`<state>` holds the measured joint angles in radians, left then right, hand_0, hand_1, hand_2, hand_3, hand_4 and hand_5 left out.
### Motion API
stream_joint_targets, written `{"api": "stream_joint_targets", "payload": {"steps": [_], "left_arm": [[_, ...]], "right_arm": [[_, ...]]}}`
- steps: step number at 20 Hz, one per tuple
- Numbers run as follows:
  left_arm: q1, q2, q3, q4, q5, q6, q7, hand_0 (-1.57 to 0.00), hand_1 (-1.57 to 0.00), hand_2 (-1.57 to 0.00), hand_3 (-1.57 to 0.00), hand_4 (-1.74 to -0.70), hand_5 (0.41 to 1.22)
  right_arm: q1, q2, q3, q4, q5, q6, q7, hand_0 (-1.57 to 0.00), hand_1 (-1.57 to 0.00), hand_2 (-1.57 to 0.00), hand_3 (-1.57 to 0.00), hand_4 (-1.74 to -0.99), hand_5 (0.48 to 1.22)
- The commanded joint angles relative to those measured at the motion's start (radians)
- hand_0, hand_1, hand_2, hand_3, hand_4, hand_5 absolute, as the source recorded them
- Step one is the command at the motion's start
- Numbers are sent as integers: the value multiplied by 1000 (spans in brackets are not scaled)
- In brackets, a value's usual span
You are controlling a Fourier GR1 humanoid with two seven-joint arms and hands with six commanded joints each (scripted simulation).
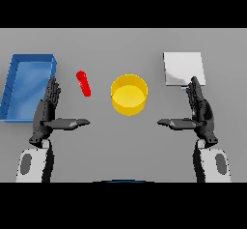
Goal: Pick up the red beaker and tilt it to pour out 1 green nut into yellow bowl. Pick up the yellow bowl and place it on the metallic measuring scale.
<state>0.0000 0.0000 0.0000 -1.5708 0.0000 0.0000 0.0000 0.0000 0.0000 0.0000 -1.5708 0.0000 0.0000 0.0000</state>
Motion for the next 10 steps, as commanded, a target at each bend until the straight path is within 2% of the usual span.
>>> {"api": "stream_joint_targets", "payload": {"steps": [1,6,7,9,10], "left_arm": [[2,0,0,-1,0,0,-1,1,1,1,1,-1151,599],[18,-5,-9,-12,-4,1,-4,1,1,1,1,-1151,599],[51,23,-37,-50,-44,-9,-15,1,1,1,1,-1151,599],[95,56,-66,-124,-74,-22,-14,1,1,1,1,-1158,599],[109,52,-86,-144,-92,-20,5,1,1,1,1,-1161,599]], "right_arm": [[-1,2,2,0,1,-2,0,1,1,1,1,-1167,599],[-2,30,27,-10,25,-21,2,1,1,1,1,-1167,599],[25,-11,71,-29,147,-57,-62,1,1,1,1,-1167,599],[69,-33,125,-74,272,-100,-91,1,1,1,1,-1162,594],[80,-34,137,-84,303,-112,-78,1,1,1,1,-1160,591]]}}
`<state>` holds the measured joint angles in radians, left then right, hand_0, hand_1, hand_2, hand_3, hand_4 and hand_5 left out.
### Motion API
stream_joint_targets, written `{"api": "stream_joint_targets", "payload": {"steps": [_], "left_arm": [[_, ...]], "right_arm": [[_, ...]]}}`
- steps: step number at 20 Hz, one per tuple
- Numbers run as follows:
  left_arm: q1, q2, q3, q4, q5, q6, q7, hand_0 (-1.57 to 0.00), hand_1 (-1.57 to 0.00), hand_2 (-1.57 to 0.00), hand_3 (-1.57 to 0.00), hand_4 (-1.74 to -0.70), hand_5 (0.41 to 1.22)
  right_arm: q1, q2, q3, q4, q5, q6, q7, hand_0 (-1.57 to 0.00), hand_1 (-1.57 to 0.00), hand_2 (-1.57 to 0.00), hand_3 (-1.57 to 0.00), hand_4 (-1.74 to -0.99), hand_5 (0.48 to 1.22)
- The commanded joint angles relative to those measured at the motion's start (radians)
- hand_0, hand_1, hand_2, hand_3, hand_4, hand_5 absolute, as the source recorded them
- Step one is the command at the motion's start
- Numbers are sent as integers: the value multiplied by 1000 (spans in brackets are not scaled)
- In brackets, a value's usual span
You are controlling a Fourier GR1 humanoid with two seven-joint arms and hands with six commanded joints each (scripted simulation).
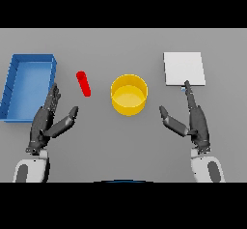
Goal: Pick up the red beaker and tilt it to pour out 1 green nut into yellow bowl. Pick up the yellow bowl and place it on the metallic measuring scale.
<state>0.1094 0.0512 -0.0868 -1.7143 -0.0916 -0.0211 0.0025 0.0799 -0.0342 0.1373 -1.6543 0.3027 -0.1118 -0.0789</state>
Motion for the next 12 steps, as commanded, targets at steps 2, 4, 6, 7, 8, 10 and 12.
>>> {"api": "stream_joint_targets", "payload": {"steps": [2,4,6,7,8,10,12], "left_arm": [[7,20,-2,-23,-9,-3,38,1,1,1,1,-1163,600],[2,16,-14,-14,-27,0,43,1,1,1,1,-1164,603],[-10,23,-13,12,-38,-2,52,1,1,1,1,-1159,602],[-29,16,-21,38,-53,2,42,1,1,1,1,-1163,604],[-58,13,-18,69,-57,5,43,1,1,1,1,-1170,605],[-101,3,-14,128,-65,11,20,1,1,1,1,-1208,615],[-151,4,-7,206,-85,19,6,1,1,1,1,-1222,626]], "right_arm": [[13,-2,9,-22,23,-9,19,1,1,1,1,-1162,591],[13,5,12,-21,20,-7,29,1,1,1,1,-1183,596],[18,9,14,-35,5,3,19,1,1,1,1,-1199,603],[12,3,6,-43,-15,16,19,1,1,1,1,-1212,607],[29,-2,5,-47,-27,28,-2,1,1,1,1,-1224,611],[23,-10,5,-41,-20,31,9,1,1,1,1,-1236,623],[19,-2,5,-47,-29,31,10,1,1,1,1,-1256,631]]}}
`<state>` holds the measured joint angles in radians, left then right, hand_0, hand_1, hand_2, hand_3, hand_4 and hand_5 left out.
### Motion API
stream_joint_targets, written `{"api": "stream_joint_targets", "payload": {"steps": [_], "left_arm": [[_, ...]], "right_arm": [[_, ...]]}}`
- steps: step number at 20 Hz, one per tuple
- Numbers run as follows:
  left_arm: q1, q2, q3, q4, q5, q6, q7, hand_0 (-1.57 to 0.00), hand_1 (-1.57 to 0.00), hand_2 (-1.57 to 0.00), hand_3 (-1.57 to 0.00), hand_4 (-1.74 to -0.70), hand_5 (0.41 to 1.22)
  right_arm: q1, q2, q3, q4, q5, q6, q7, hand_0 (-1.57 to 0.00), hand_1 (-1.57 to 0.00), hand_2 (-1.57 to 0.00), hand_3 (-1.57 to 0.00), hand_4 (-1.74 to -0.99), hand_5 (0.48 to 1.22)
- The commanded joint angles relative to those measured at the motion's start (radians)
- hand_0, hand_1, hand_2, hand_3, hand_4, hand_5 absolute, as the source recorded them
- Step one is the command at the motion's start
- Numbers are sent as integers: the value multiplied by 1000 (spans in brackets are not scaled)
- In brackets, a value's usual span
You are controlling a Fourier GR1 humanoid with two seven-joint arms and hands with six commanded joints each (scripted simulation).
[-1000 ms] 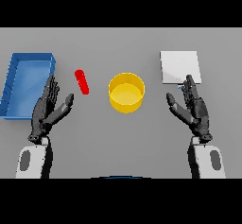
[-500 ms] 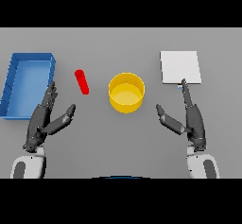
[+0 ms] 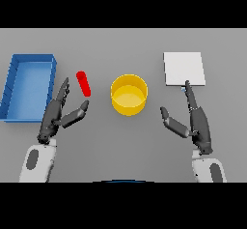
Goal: Pick up the red beaker and tilt it to pour out 1 green nut into yellow bowl. Pick up the yellow bowl and place it on the metallic measuring scale.
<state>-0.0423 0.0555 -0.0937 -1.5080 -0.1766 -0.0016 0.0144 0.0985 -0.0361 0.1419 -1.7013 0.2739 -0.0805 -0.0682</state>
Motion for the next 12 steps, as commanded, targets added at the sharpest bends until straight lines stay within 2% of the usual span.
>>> {"api": "stream_joint_targets", "payload": {"steps": [1,2,3,4,6,12], "left_arm": [[-21,-2,2,33,-11,9,-23,1,1,1,1,-1227,629],[-51,-9,5,65,-18,19,-21,1,1,1,1,-1233,636],[-81,-6,16,96,-14,18,-24,1,1,1,1,-1240,641],[-102,-13,17,120,-18,25,-27,1,1,1,1,-1248,650],[-145,-11,31,162,-15,29,-45,1,1,1,1,-1262,668],[-265,-16,65,333,-14,35,-77,1,1,1,1,-1292,688]], "right_arm": [[2,-1,-1,0,-4,3,-11,1,1,1,1,-1260,633],[12,3,5,-4,-9,9,-20,1,1,1,1,-1267,632],[-6,5,-3,6,-14,7,-2,1,1,1,1,-1273,632],[-10,7,-4,23,-13,5,-11,1,1,1,1,-1280,634],[8,2,4,5,-2,4,-32,1,1,1,1,-1278,634],[0,-3,-6,-2,-9,4,-5,1,1,1,1,-1267,640]]}}
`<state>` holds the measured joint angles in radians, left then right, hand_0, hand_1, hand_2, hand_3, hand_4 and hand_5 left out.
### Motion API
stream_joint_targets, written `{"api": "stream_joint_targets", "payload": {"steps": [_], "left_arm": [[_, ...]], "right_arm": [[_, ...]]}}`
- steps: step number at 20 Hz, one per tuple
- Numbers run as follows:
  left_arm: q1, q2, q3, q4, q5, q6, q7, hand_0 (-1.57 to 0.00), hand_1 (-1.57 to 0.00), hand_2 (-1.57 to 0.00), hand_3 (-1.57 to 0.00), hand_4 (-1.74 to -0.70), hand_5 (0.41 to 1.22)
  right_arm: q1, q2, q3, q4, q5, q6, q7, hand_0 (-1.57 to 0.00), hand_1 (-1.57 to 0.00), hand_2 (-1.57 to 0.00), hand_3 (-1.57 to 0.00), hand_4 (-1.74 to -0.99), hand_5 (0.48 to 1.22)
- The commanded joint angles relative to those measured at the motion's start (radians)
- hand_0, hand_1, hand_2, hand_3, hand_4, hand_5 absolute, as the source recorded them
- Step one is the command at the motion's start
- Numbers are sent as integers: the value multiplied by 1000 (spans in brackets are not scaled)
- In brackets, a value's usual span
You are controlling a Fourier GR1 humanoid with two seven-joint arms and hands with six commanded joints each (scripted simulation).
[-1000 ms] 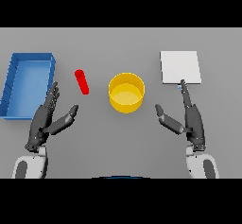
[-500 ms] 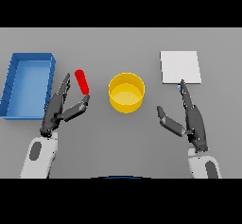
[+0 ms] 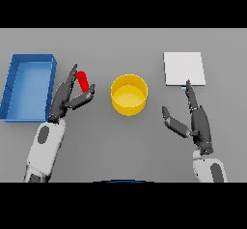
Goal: Pick up the red beaker and tilt it to pour out 1 green nut into yellow bowl. Pick up the yellow bowl and place it on the metallic measuring scale.
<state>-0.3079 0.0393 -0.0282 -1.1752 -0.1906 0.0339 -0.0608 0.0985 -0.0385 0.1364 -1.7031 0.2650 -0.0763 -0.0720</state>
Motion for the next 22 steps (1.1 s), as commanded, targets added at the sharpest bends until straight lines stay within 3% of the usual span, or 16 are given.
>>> {"api": "stream_joint_targets", "payload": {"steps": [1,8,14,15,17,19,22], "left_arm": [[-18,0,5,23,1,1,-1,1,1,1,1,-1298,689],[-116,-5,26,134,-5,12,-16,1,1,1,1,-1289,683],[-161,-26,61,220,24,13,-77,1,1,0,1,-1348,704],[-172,-25,74,223,37,13,-85,1,-26,-67,-31,-1378,724],[-194,-45,95,254,52,34,-90,-285,-328,-364,-292,-1449,783],[-218,-49,101,282,38,66,-74,-662,-699,-733,-724,-1500,941],[-232,-37,81,304,14,50,-112,-1106,-1125,-1142,-974,-1603,1078]], "right_arm": [[-5,6,5,1,5,-3,16,1,1,1,1,-1270,642],[7,-9,-13,-4,-21,11,-5,1,1,1,1,-1265,638],[6,-5,-3,1,3,0,4,1,1,1,1,-1261,641],[13,-6,-7,-1,-3,0,-2,1,1,1,1,-1259,642],[11,-7,-6,-6,2,-4,0,1,1,1,1,-1258,644],[8,-11,-12,6,1,-5,-1,1,1,1,1,-1255,644],[19,-6,-7,-4,-4,0,-10,1,1,1,1,-1252,644]]}}
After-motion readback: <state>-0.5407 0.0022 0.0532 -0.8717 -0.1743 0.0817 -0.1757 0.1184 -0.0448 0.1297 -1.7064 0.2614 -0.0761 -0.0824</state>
